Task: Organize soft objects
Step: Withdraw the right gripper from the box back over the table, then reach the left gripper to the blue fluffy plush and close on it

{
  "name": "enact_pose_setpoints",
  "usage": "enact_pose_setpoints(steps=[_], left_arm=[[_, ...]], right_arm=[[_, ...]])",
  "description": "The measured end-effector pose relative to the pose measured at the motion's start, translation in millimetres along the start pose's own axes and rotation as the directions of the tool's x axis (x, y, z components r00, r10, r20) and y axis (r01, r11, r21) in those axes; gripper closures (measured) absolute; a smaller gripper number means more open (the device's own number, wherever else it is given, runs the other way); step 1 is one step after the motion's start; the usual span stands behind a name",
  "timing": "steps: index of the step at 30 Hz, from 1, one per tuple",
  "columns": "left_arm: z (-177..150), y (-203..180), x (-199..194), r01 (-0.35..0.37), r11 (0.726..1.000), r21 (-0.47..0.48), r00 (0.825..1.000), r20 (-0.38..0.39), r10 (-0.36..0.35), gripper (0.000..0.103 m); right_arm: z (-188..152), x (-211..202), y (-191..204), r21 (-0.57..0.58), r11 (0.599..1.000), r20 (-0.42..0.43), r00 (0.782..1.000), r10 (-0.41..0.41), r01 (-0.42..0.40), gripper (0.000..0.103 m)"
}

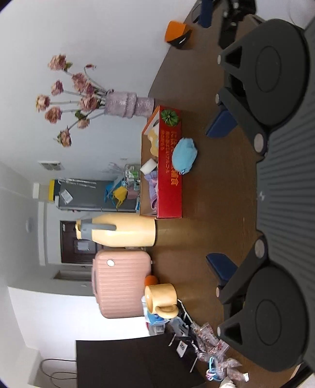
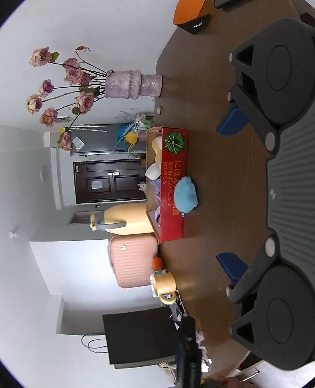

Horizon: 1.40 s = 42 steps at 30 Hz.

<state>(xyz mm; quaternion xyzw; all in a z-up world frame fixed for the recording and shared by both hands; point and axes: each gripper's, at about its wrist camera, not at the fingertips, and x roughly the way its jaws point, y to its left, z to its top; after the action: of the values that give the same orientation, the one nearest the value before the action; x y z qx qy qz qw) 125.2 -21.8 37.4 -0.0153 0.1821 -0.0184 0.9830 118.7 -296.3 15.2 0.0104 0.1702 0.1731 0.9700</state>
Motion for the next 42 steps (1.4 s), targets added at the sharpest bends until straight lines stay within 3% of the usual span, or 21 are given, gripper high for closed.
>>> enact_pose_setpoints(steps=[4,8,12,15,19,22,28,29,31,33,34,36,39,42], left_arm=[[3,1,28,0.000,1.000,-0.026,0.998,-0.067,-0.001,0.000],[11,0,67,0.023,0.998,-0.054,0.993,-0.111,-0.029,0.000],[26,1,117,0.026,0.990,-0.138,0.988,-0.150,-0.047,0.000],[38,0,161,0.071,0.978,-0.198,0.980,-0.171,-0.105,0.000],[50,-3,234,0.095,0.942,-0.321,0.936,-0.293,-0.194,0.000],[53,-6,270,0.100,0.920,-0.380,0.908,-0.344,-0.240,0.007],[41,-7,291,0.148,0.894,-0.424,0.900,-0.317,-0.300,0.030],[41,-6,290,0.140,0.897,-0.420,0.902,-0.320,-0.291,0.038],[43,0,289,0.122,0.886,-0.447,0.897,-0.333,-0.291,0.042],[45,9,285,0.138,0.859,-0.493,0.892,-0.315,-0.325,0.042],[47,10,283,0.142,0.860,-0.491,0.896,-0.305,-0.322,0.042],[48,10,283,0.128,0.870,-0.476,0.904,-0.304,-0.299,0.042],[48,9,285,0.128,0.878,-0.462,0.897,-0.323,-0.301,0.047],[47,6,286,0.143,0.885,-0.442,0.891,-0.332,-0.310,0.063]], right_arm=[[1,14,-1,-0.002,1.000,-0.015,1.000,-0.024,0.024,0.003],[13,42,-17,0.057,0.998,-0.072,0.997,0.013,-0.009,0.011],[38,84,-35,0.090,0.996,-0.106,0.994,0.006,0.004,0.017],[58,128,-48,0.107,0.994,-0.121,0.992,0.043,-0.030,0.018],[78,204,-67,0.153,0.984,-0.160,0.981,0.111,-0.086,0.021],[88,258,-79,0.209,0.970,-0.194,0.967,0.164,-0.123,0.030],[80,321,-88,0.284,0.944,-0.248,0.938,0.240,-0.167,0.044],[77,324,-90,0.295,0.939,-0.245,0.936,0.251,-0.175,0.052],[70,330,-94,0.328,0.924,-0.266,0.919,0.290,-0.197,0.068],[69,327,-98,0.394,0.881,-0.276,0.881,0.384,-0.261,0.068],[69,324,-99,0.414,0.863,-0.271,0.865,0.421,-0.291,0.068],[68,317,-99,0.419,0.856,-0.252,0.867,0.431,-0.303,0.066],[70,315,-96,0.384,0.884,-0.252,0.892,0.376,-0.265,0.052],[66,318,-94,0.403,0.873,-0.263,0.878,0.399,-0.276,0.055]])
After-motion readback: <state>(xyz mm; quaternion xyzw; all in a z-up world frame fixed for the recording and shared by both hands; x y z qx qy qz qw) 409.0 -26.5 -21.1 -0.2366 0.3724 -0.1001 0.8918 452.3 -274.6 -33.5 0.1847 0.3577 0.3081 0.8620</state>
